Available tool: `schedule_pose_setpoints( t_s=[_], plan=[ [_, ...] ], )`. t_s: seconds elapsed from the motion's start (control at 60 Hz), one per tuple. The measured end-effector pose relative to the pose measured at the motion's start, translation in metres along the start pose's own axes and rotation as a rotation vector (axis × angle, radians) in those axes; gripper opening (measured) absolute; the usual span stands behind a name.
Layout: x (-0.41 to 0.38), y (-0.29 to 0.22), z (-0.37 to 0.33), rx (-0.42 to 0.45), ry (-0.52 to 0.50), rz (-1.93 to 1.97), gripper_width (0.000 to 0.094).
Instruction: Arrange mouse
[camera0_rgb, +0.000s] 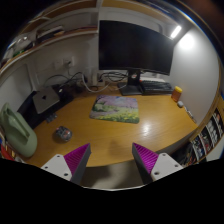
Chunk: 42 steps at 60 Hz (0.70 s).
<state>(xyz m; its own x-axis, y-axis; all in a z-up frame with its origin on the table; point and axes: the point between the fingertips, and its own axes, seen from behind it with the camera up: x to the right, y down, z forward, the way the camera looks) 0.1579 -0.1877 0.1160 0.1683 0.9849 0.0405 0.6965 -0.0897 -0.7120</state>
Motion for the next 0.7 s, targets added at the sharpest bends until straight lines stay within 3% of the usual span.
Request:
schedule_pose_setpoints(
  t_s=[0.317,0.7],
  plan=[
    [-0.090,0.029,-0.013,0.011,-0.137,-0.102,0.0856],
    [-0.165,0.042,0.000,0.122,-0.238,-0.186,0.0861]
  ],
)
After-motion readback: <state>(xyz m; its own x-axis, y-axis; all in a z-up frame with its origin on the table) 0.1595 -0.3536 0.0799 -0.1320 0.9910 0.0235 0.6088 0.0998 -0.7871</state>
